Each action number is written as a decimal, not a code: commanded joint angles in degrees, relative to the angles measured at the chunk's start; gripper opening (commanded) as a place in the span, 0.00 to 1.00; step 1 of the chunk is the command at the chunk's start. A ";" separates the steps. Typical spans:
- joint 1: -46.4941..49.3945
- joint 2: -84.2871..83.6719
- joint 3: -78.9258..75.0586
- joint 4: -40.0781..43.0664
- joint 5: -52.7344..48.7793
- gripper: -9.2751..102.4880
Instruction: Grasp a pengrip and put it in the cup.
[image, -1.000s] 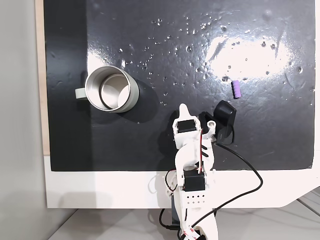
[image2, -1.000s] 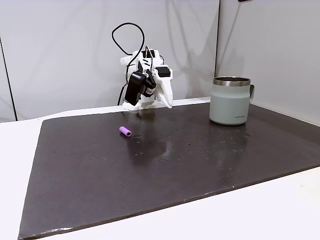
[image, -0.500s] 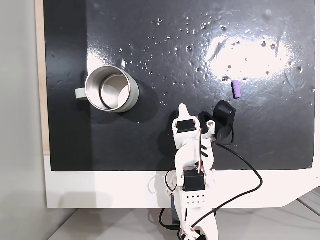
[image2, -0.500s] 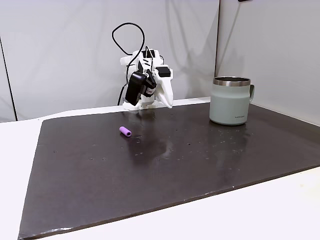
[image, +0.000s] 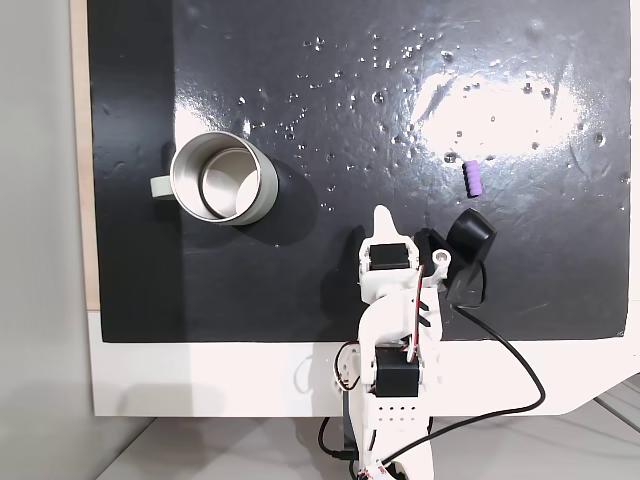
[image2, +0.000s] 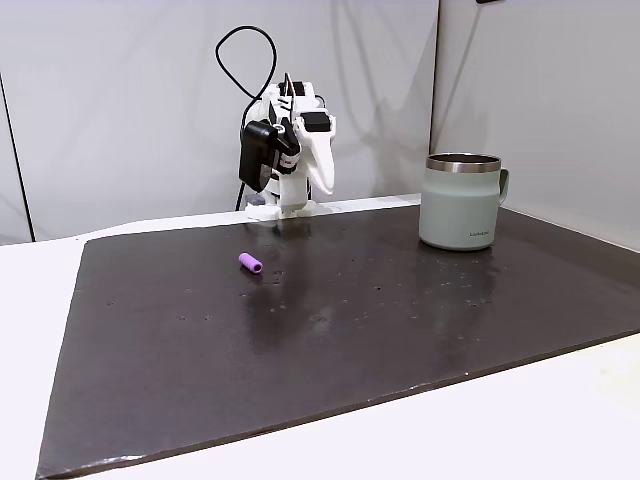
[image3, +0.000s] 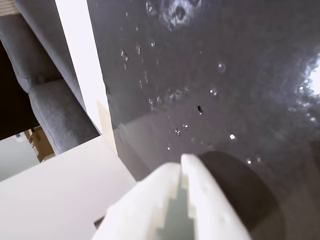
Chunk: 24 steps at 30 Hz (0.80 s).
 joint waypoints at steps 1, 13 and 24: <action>3.25 -4.75 -7.29 -0.88 -0.70 0.08; 15.82 -40.69 -23.38 -8.26 4.13 0.08; 20.92 -70.14 -40.17 -6.77 16.17 0.10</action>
